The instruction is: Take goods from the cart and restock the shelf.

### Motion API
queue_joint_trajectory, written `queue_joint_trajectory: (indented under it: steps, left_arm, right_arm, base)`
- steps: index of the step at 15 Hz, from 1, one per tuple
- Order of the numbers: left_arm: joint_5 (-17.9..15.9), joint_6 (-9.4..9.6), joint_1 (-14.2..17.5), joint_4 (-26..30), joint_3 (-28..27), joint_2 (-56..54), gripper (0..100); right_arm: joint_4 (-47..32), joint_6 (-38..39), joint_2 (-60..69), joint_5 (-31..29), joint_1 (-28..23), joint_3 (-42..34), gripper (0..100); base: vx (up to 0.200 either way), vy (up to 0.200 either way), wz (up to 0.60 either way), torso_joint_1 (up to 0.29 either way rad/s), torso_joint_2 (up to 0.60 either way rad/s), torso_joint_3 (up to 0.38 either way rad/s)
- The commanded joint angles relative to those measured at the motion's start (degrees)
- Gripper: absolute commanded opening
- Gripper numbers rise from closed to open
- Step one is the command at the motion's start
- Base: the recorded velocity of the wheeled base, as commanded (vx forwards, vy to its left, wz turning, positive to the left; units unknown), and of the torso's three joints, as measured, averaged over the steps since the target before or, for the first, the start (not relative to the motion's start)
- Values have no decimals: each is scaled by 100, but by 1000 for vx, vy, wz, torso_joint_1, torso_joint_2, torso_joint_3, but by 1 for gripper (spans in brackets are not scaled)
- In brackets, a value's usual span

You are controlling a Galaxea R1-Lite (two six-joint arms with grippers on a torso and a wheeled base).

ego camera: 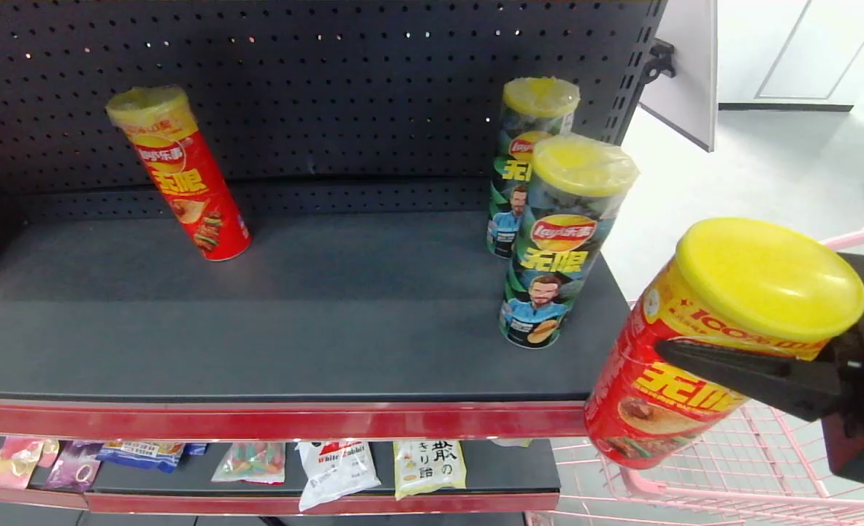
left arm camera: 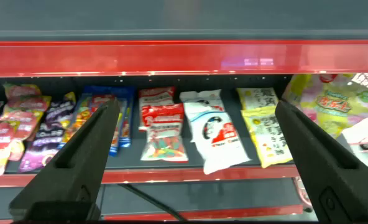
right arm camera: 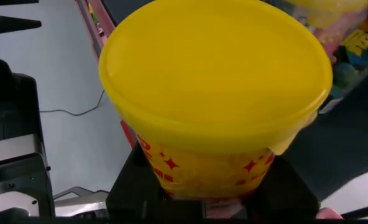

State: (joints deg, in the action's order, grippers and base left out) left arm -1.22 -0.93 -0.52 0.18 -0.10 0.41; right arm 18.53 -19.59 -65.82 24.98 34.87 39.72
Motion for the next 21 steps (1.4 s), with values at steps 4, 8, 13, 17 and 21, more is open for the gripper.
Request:
queue_joint_trajectory:
  steps: [4,8,13,17,21]
  left_arm:
    - [-1,-4,0,-1,1,2,100]
    - [-1,-4,0,8,1,2,100]
    - [-1,-4,0,-1,1,2,100]
    - [-1,-4,8,8,1,2,100]
    - [-1,5,0,-1,1,2,100]
  right_arm:
    - [2,-1,-10,-2,47,36,0]
    - [2,-1,7,-11,47,-17,0]
    - [2,-1,25,-2,47,-34,0]
    - [2,-1,25,-2,47,-52,0]
    - [10,-1,34,-2,47,-96,0]
  base:
    - [0,200,0,0,4,4]
    - [0,200,0,5,2,1]
    - [0,200,0,2,4,-1]
    - [0,200,0,1,1,6]
    - [0,200,0,2,4,4]
